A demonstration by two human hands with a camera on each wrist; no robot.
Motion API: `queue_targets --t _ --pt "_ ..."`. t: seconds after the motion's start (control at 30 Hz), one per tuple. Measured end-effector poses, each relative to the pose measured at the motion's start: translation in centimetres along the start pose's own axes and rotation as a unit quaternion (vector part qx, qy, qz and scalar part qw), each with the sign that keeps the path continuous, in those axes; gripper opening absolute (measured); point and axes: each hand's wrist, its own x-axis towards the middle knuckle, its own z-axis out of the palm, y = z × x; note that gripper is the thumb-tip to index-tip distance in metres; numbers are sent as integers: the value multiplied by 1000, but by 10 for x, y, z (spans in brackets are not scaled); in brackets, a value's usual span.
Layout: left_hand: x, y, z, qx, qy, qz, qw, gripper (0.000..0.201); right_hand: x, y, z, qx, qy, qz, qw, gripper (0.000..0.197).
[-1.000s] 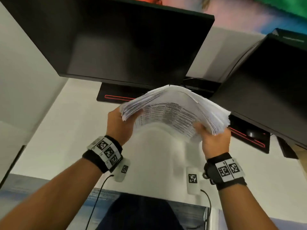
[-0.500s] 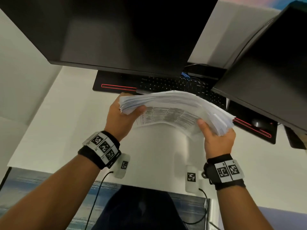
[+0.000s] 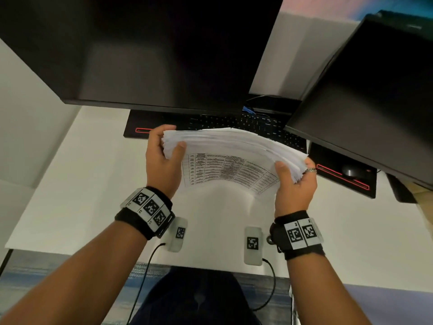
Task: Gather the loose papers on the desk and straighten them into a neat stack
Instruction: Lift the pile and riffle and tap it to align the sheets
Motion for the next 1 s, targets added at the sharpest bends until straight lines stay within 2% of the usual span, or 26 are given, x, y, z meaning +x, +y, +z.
queue_targets --t 0.33,0.5,0.67,0.87,1.0 --pt "1 5 5 0 13 -6 1000 28 -1 -2 1 5 19 22 1000 36" --pt "4 7 5 -17 16 -14 1000 29 0 -3 3 -4 32 16 999 28" --pt "4 8 6 7 31 -1 1000 26 -1 -3 2 -12 34 18 999 36" --pt "0 13 6 34 40 20 998 21 -5 -5 6 -28 32 -33 999 42" --pt "0 16 9 39 54 23 998 22 -4 -7 5 -29 30 -35 999 42"
